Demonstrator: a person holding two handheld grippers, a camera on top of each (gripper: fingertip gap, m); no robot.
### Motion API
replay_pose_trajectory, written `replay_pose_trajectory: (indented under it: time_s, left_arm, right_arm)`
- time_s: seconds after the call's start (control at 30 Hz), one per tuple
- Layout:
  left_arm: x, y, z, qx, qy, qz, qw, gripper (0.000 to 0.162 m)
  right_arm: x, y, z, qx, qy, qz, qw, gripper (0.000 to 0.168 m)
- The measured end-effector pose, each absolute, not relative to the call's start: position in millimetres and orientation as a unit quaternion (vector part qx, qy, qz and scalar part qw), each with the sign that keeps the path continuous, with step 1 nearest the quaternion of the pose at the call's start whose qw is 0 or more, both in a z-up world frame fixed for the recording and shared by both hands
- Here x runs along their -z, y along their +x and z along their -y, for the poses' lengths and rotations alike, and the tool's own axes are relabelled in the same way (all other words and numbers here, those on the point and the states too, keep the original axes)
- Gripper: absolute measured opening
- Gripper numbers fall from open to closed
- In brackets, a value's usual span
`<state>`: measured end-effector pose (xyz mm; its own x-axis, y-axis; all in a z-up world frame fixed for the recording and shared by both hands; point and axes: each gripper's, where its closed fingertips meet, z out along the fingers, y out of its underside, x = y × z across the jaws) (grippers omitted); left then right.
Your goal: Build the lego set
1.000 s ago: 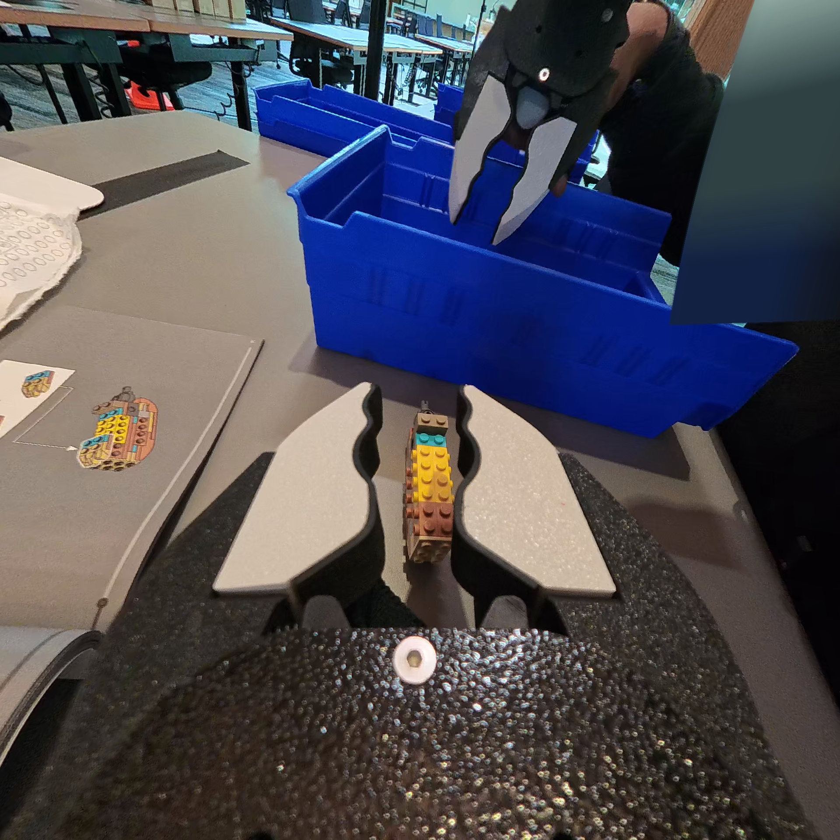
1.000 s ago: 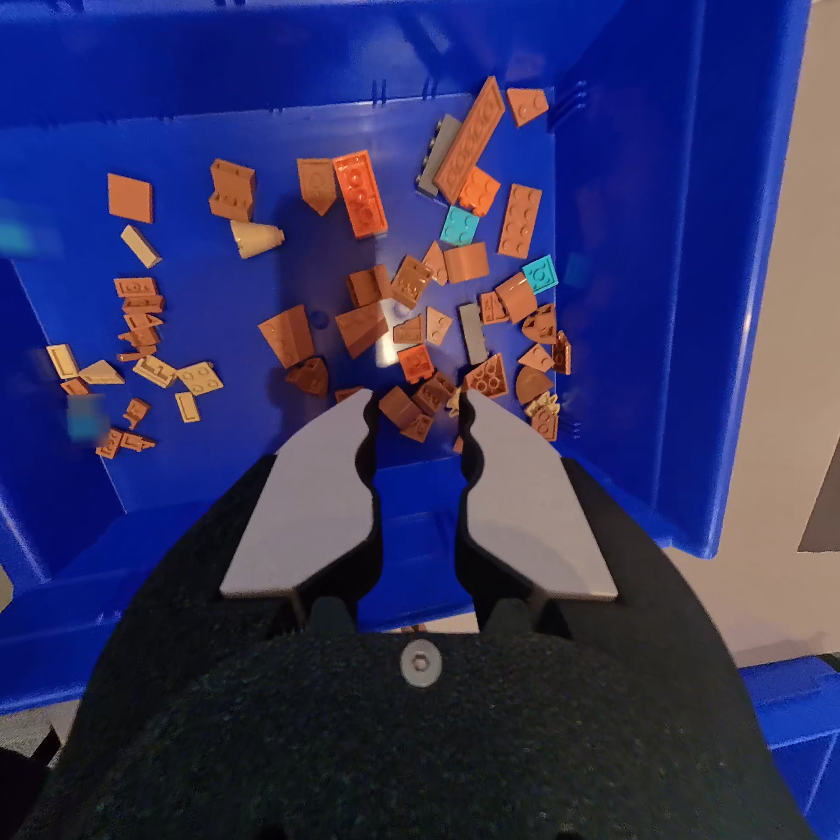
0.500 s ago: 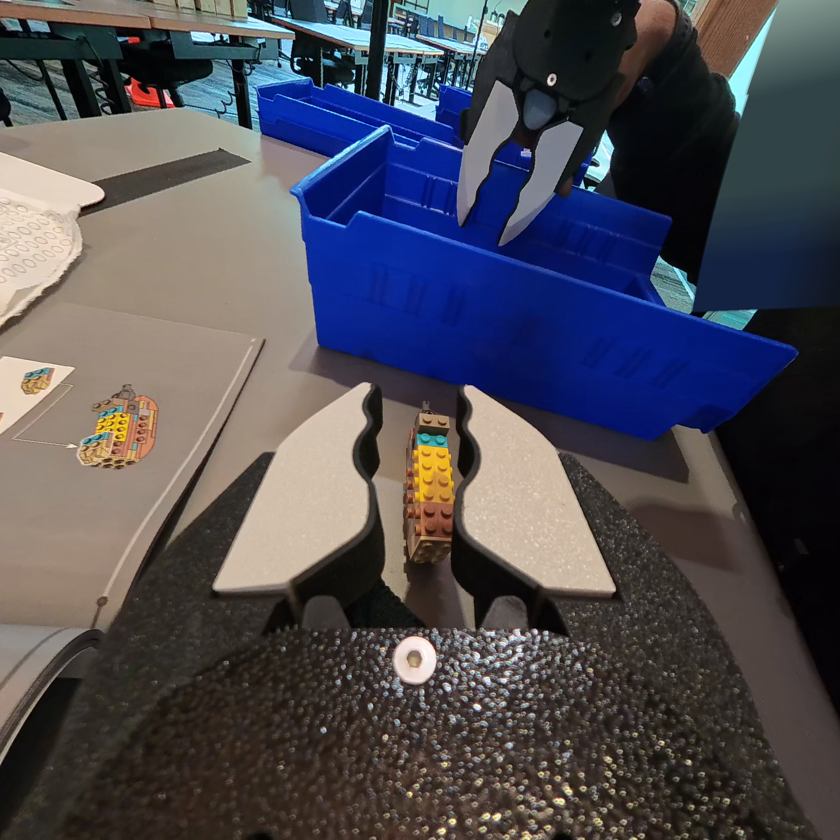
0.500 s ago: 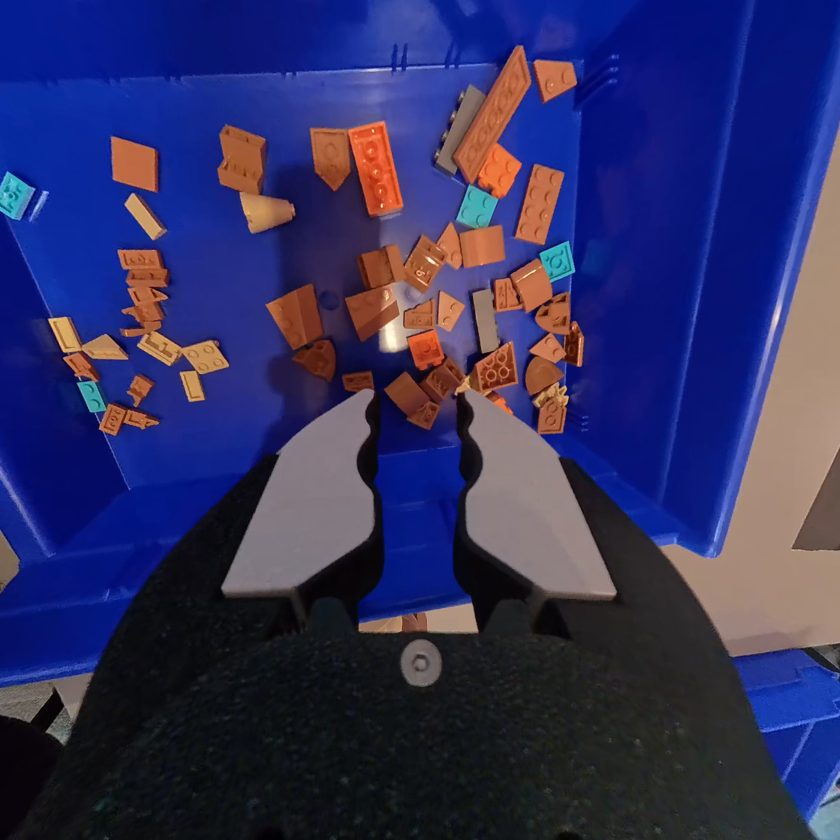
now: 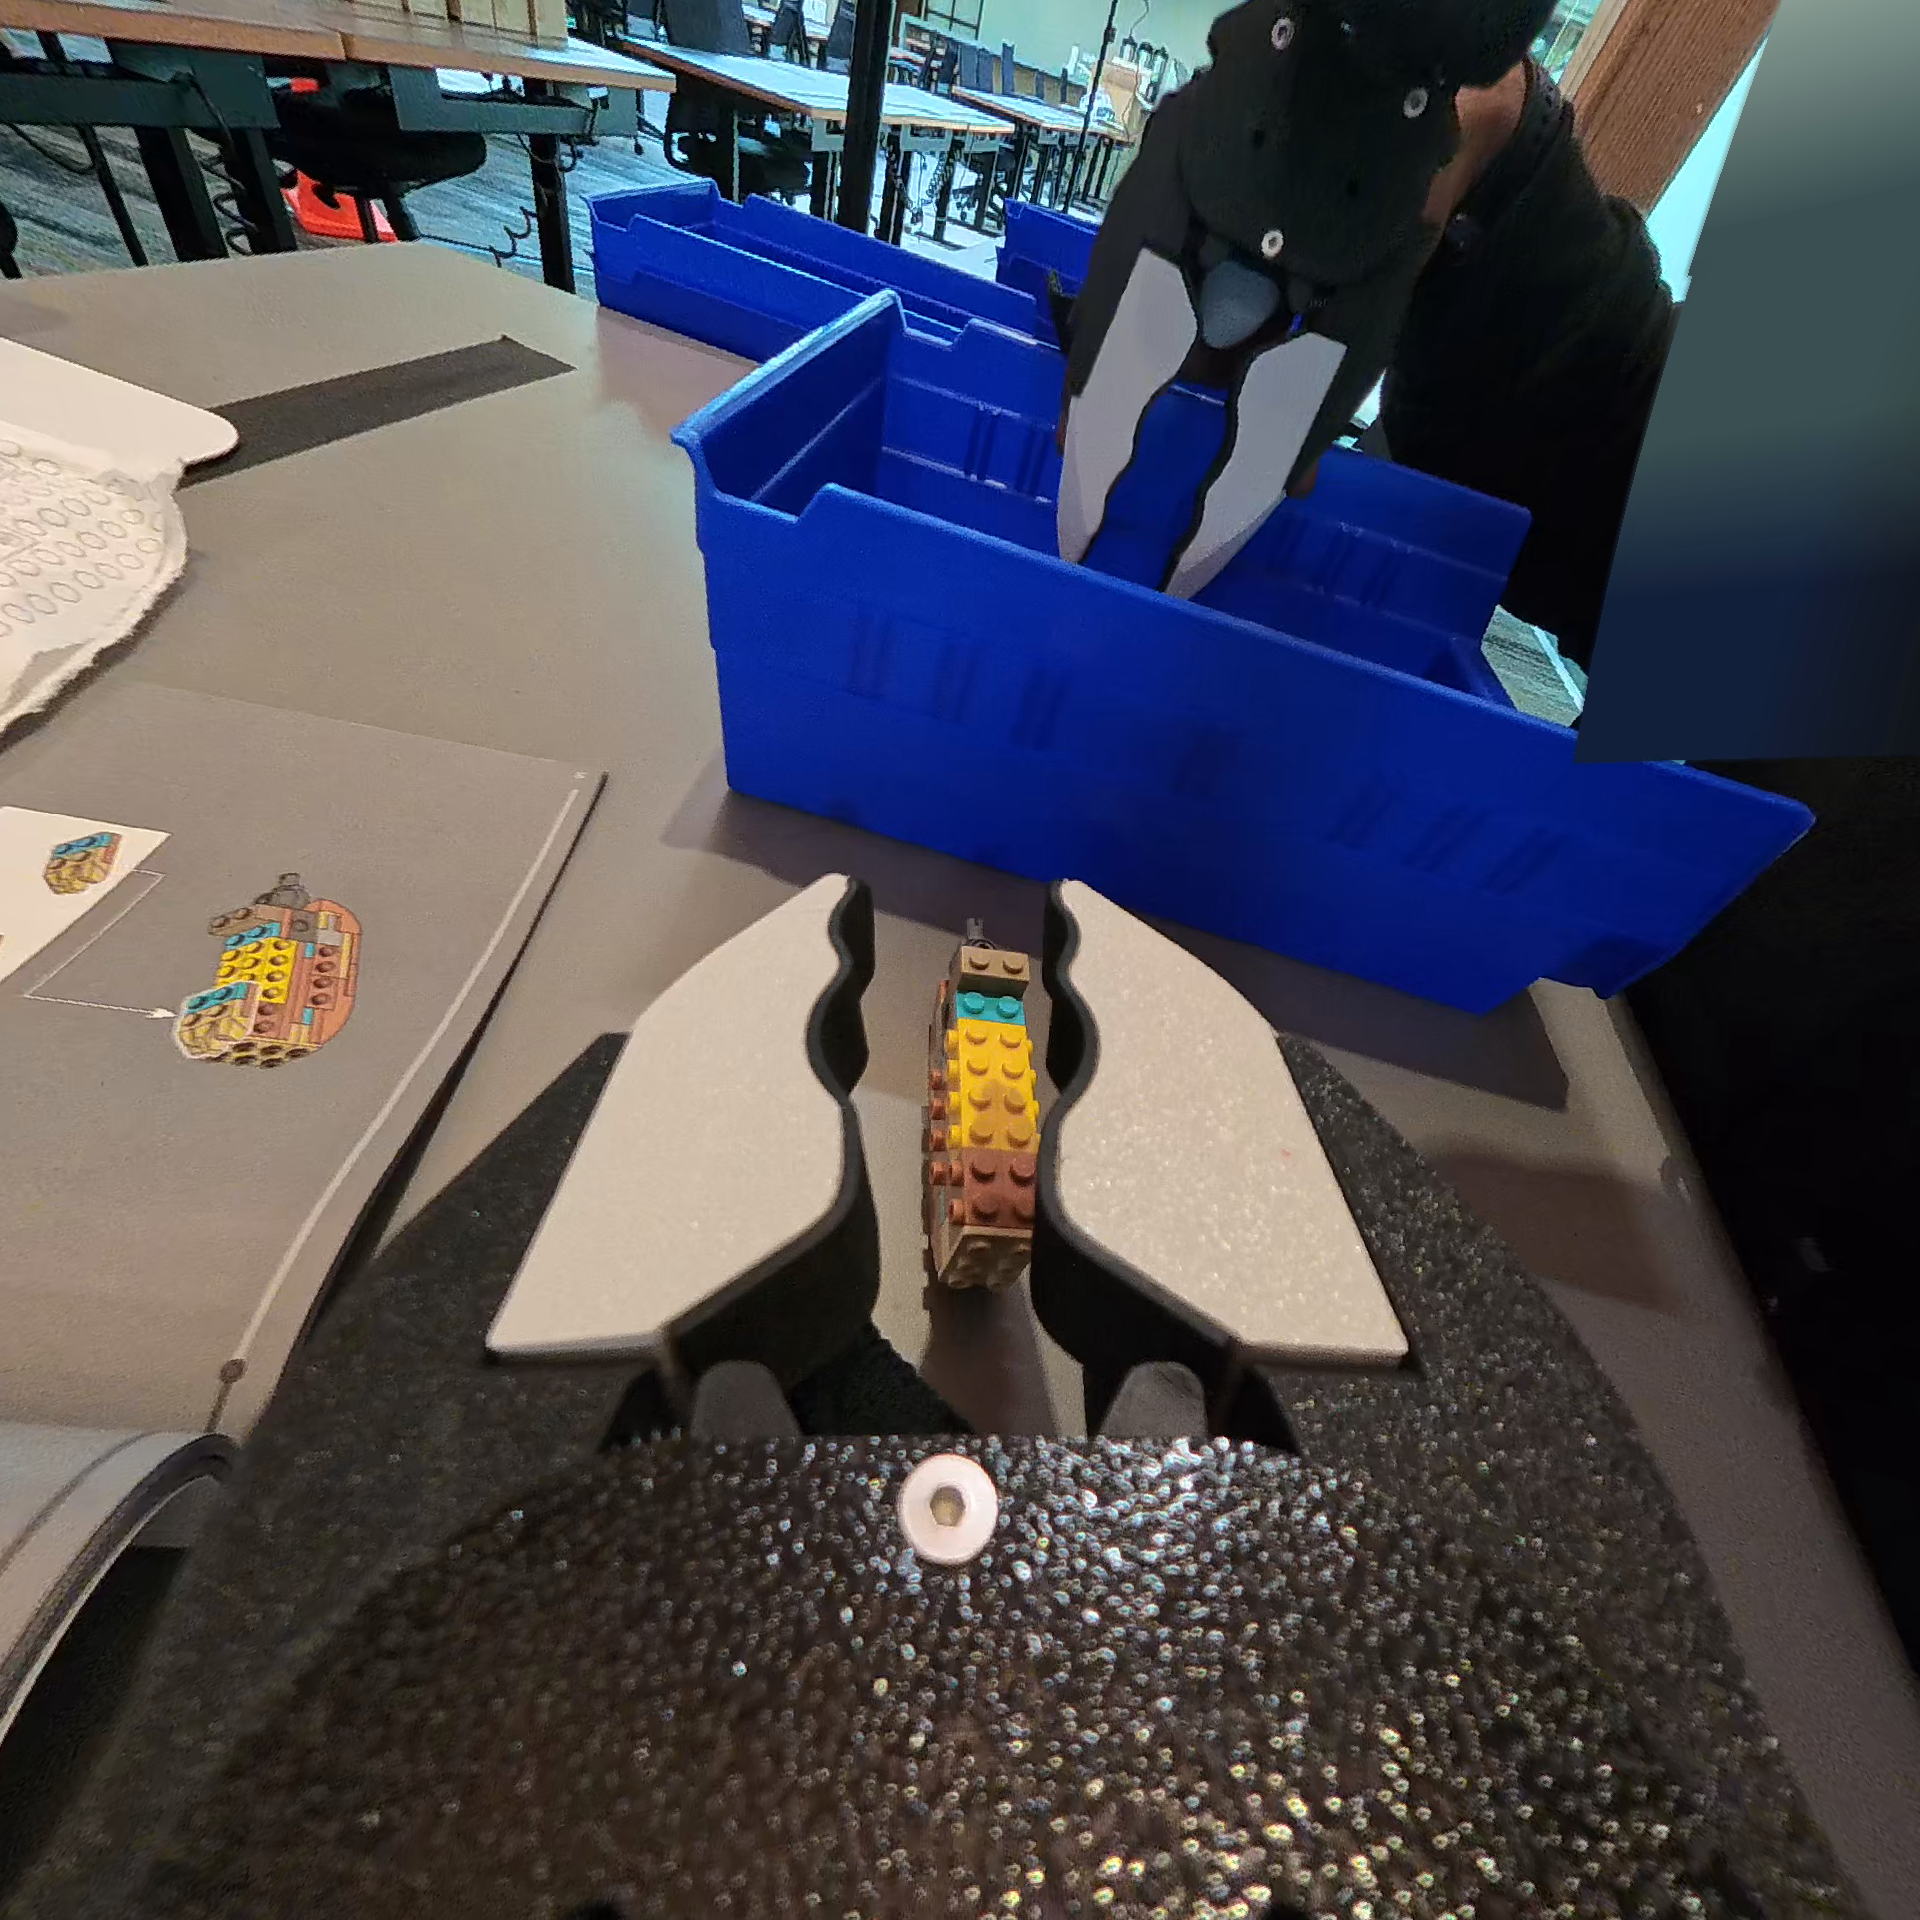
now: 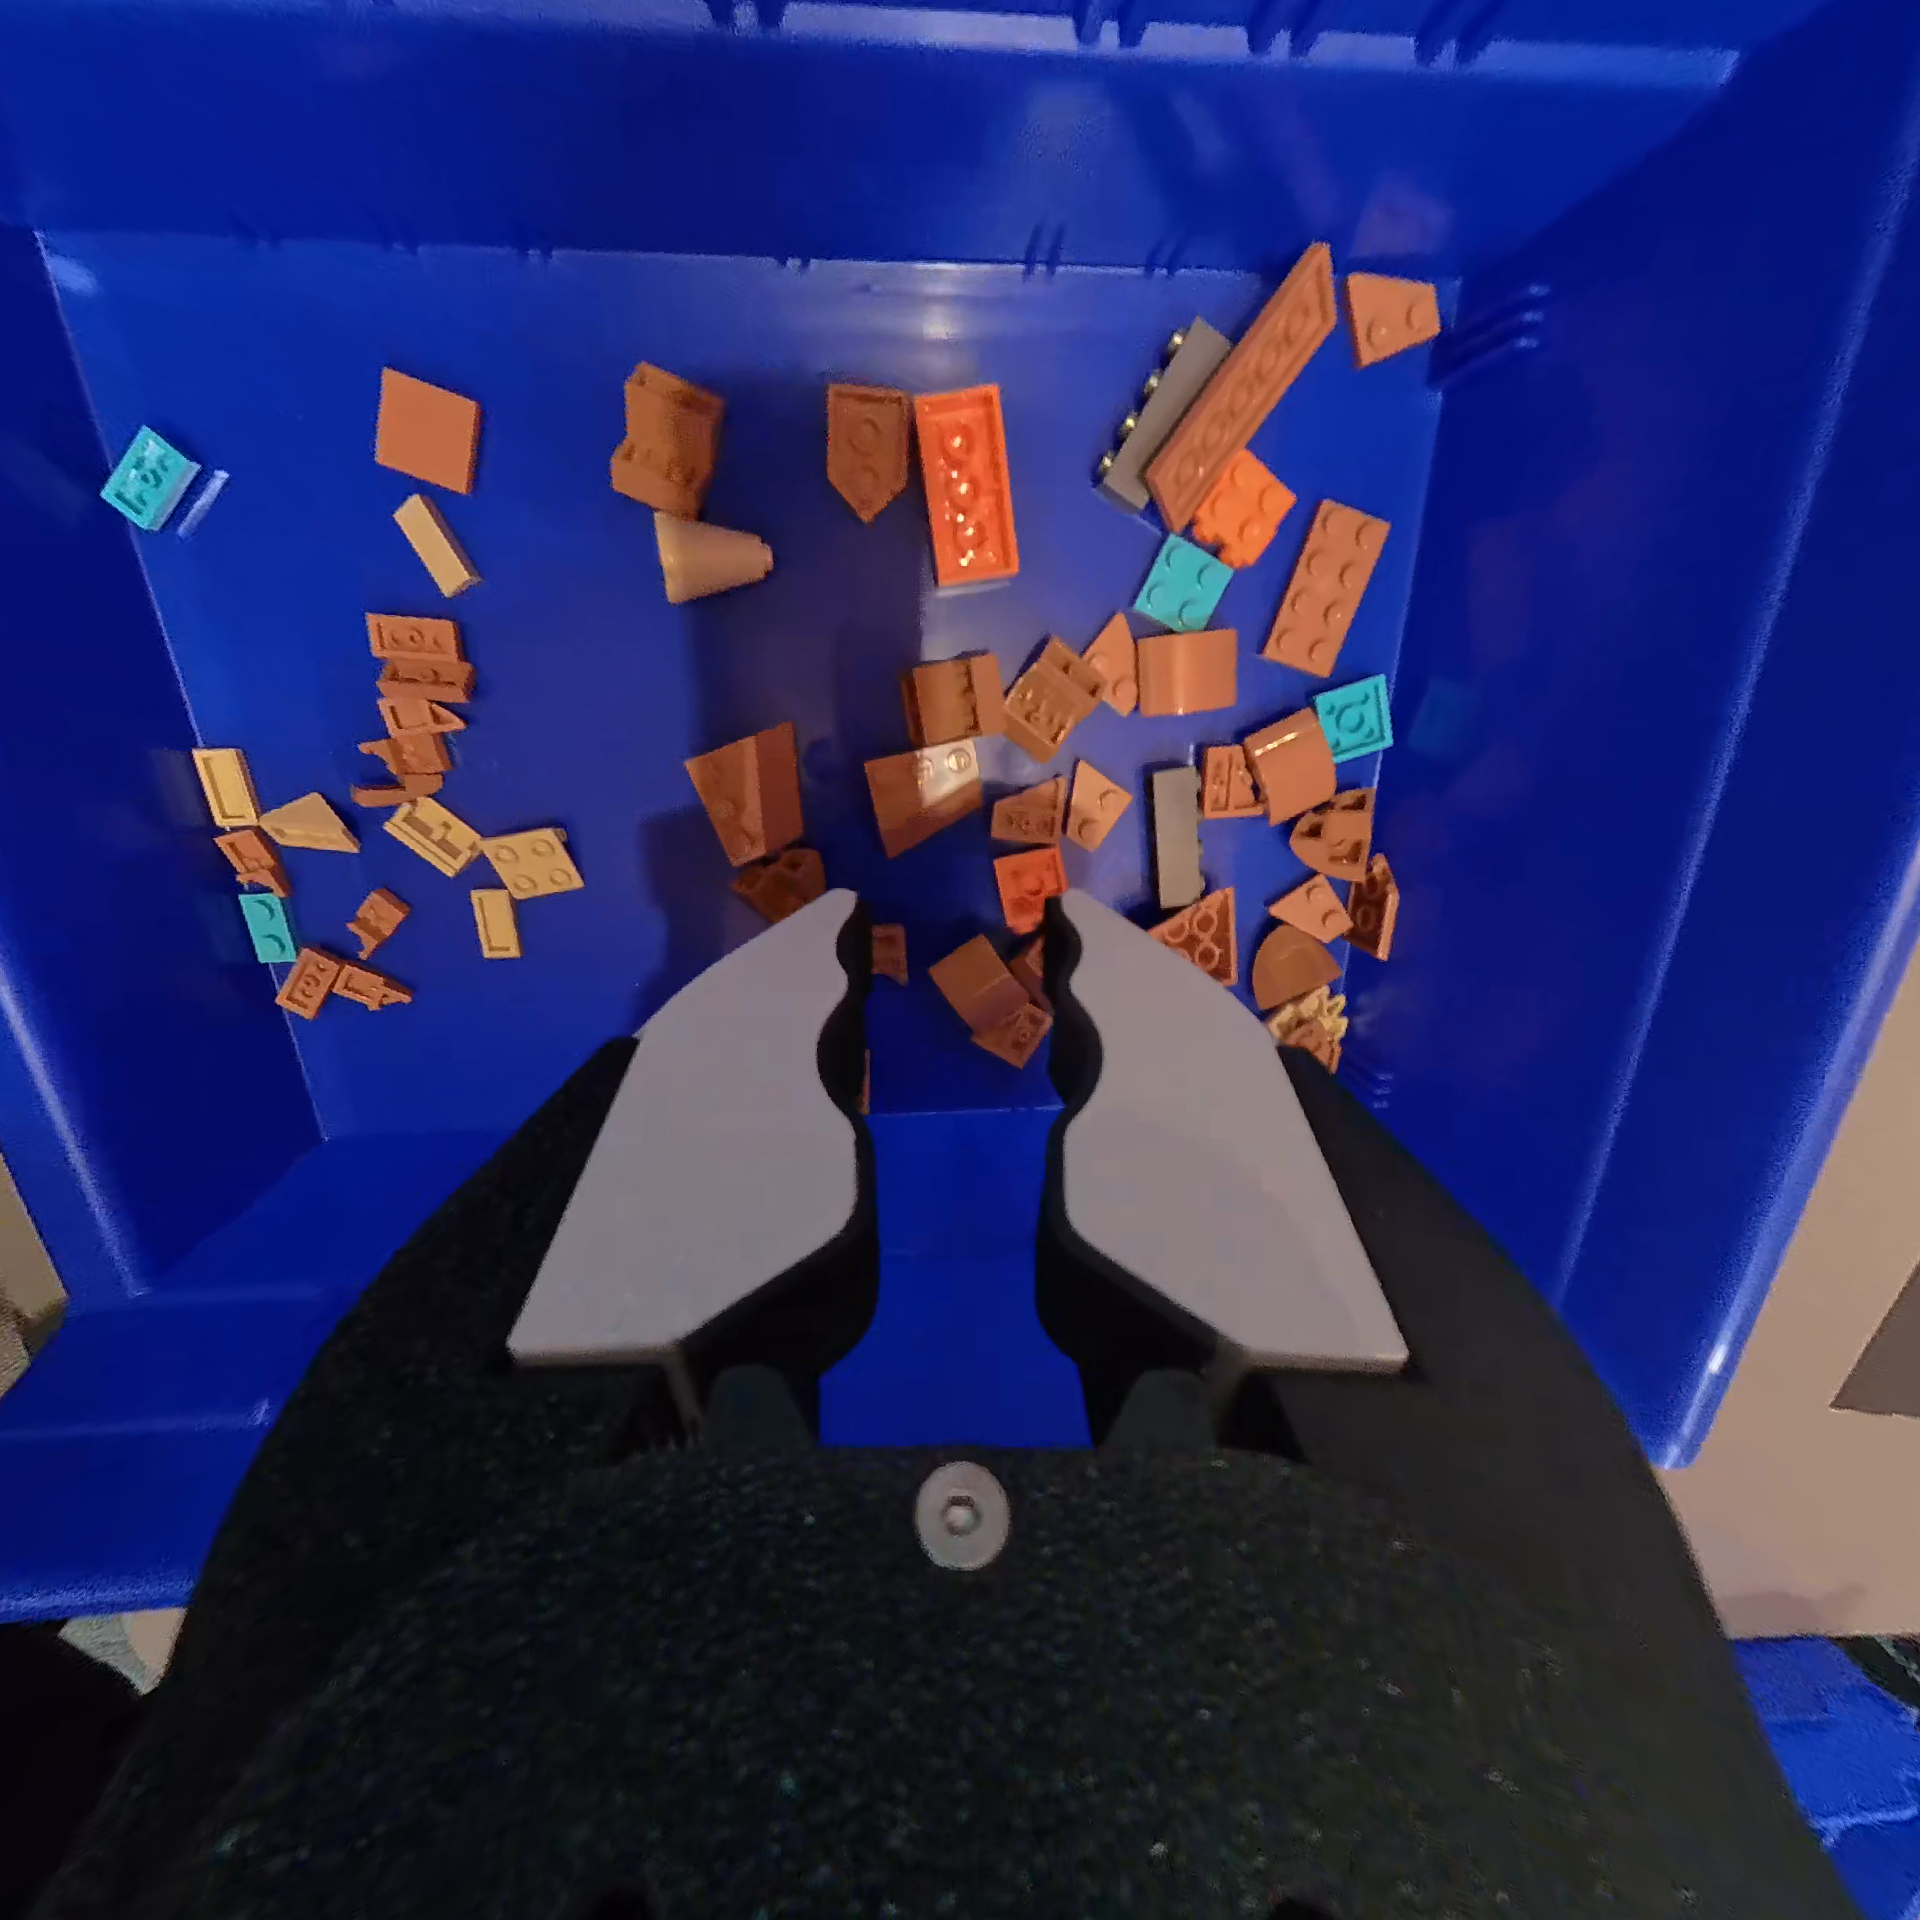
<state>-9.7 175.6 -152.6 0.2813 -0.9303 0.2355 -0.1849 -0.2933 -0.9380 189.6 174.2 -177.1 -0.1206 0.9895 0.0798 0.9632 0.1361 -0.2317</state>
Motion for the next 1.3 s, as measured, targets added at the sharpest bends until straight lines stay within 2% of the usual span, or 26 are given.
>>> replay_pose_trajectory:
  time_s: [0.03,0.3,0.57,0.9,1.03,1.3]
  left_arm:
    - [153,-10,-176,0.436,-0.676,-0.412,0.428,0.031]
    - [152,-10,-176,0.438,-0.676,-0.409,0.428,0.031]
    - [152,-10,-176,0.437,-0.676,-0.41,0.429,0.031]
    - [153,-9,-174,0.429,-0.675,-0.419,0.43,0.031]
    - [153,-9,-174,0.429,-0.675,-0.418,0.43,0.031]
    - [154,-9,-173,0.426,-0.674,-0.422,0.431,0.031]
  right_arm:
    - [178,188,-173,-0.063,-0.652,0.748,0.105,0.032]
    - [198,180,-169,-0.039,-0.637,0.768,0.059,0.03]
    - [198,174,-169,-0.035,-0.633,0.771,0.055,0.03]
    - [222,178,-168,0.001,-0.628,0.778,-0.018,0.032]
    - [216,181,-163,-0.006,-0.632,0.774,-0.034,0.026]
    - [132,194,-191,-0.03,-0.68,0.721,0.131,0.026]
